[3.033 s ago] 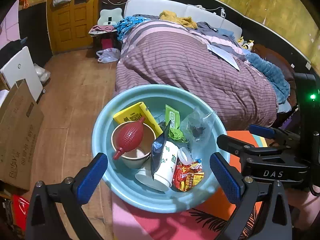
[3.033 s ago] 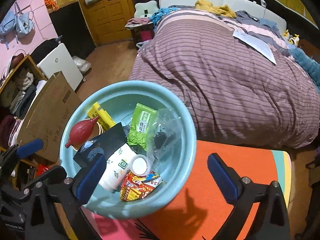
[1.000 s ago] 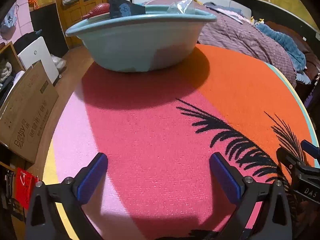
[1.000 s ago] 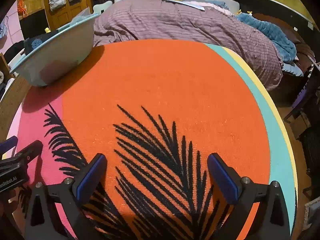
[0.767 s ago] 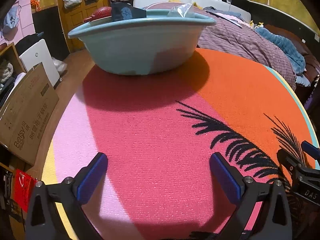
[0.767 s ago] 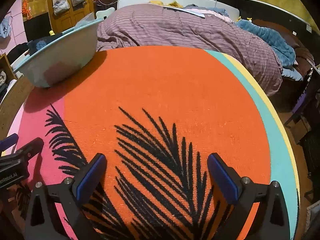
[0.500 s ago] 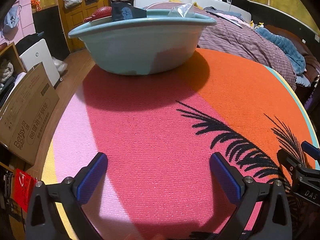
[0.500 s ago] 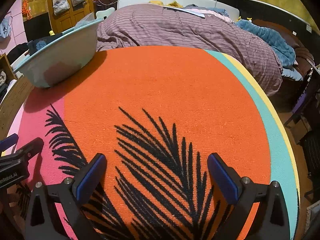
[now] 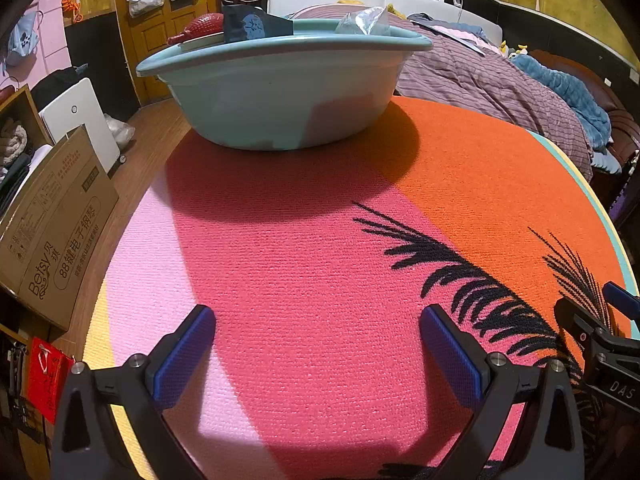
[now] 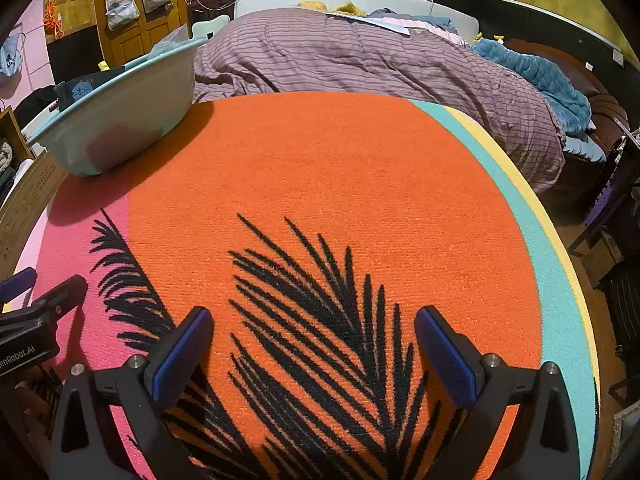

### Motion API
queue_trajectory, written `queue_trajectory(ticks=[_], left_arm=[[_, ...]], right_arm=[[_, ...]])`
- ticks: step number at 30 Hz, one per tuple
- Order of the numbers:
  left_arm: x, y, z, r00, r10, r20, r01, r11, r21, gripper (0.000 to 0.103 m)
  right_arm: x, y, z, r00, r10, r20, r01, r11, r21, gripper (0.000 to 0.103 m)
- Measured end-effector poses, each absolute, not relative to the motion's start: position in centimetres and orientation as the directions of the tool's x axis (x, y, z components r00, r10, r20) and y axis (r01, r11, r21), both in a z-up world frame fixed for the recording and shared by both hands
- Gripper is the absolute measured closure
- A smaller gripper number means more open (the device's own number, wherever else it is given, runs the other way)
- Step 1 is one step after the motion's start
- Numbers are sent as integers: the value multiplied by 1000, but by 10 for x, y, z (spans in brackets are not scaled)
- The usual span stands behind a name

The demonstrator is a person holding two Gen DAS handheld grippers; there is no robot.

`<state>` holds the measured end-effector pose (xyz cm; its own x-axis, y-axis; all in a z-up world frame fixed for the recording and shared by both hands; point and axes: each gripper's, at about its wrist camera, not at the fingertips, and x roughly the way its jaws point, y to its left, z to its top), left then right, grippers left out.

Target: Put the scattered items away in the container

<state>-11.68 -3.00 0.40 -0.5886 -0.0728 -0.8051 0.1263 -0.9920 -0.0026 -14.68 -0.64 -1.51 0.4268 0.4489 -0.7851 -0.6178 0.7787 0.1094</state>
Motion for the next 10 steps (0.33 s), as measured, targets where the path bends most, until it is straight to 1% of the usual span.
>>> queue_trajectory(ticks=[10], left_arm=[[-118,-31,2,-589,-73,-805,126,-992,-2,0]], right_arm=[[-146,-6,-15,427,449,-785,-618,779,110,0]])
